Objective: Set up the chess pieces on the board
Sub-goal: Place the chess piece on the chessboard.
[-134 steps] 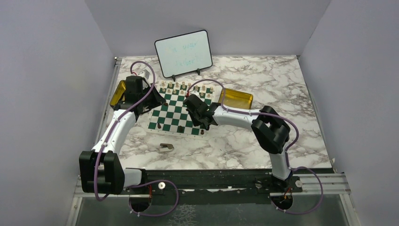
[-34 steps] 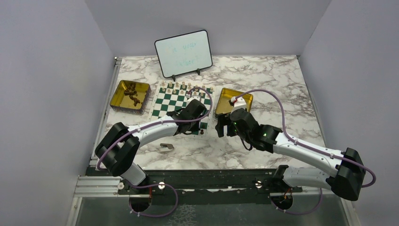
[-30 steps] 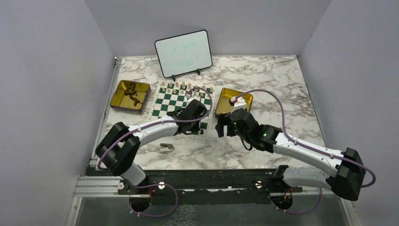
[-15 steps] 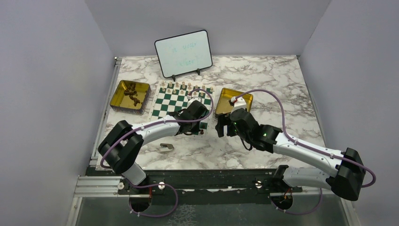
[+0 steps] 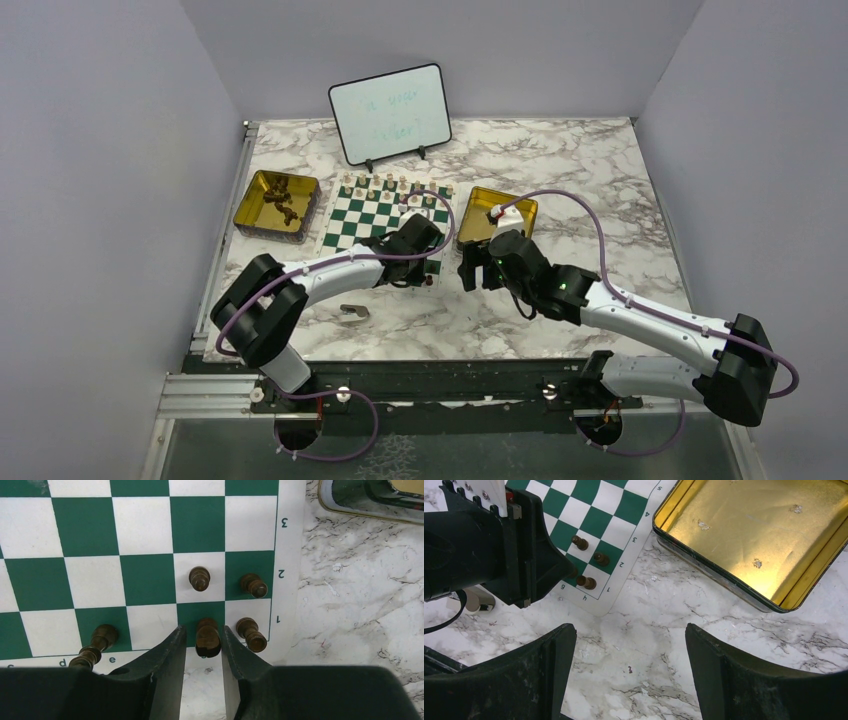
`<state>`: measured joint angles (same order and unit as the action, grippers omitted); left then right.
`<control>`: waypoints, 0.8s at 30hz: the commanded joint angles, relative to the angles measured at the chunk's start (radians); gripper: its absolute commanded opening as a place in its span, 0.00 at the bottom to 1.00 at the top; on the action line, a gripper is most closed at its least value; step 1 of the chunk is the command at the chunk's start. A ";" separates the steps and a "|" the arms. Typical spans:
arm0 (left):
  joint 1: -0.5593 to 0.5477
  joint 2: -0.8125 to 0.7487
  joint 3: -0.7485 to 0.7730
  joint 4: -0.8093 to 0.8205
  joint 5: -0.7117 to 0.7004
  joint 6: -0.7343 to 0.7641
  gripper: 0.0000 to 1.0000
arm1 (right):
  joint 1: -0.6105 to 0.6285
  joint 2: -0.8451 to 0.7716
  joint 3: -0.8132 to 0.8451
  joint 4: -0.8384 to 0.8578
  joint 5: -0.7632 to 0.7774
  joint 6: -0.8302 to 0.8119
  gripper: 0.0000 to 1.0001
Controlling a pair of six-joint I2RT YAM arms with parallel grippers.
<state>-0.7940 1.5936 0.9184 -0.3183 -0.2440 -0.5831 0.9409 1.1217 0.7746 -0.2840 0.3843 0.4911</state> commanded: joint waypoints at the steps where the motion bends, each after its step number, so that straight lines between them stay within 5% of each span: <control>1: -0.005 -0.007 0.039 -0.013 0.014 0.001 0.33 | 0.003 -0.004 -0.005 0.037 0.034 0.001 0.85; 20: 0.073 -0.144 0.174 -0.102 0.030 0.039 0.43 | 0.002 -0.080 -0.033 0.108 0.004 -0.043 0.85; 24: 0.189 -0.165 0.171 -0.103 0.139 0.048 0.44 | 0.002 -0.067 -0.055 0.163 -0.057 -0.037 0.68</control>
<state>-0.7097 1.4704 1.0687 -0.3996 -0.2100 -0.5579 0.9409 1.0527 0.7494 -0.2138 0.3843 0.4603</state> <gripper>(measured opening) 0.440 0.777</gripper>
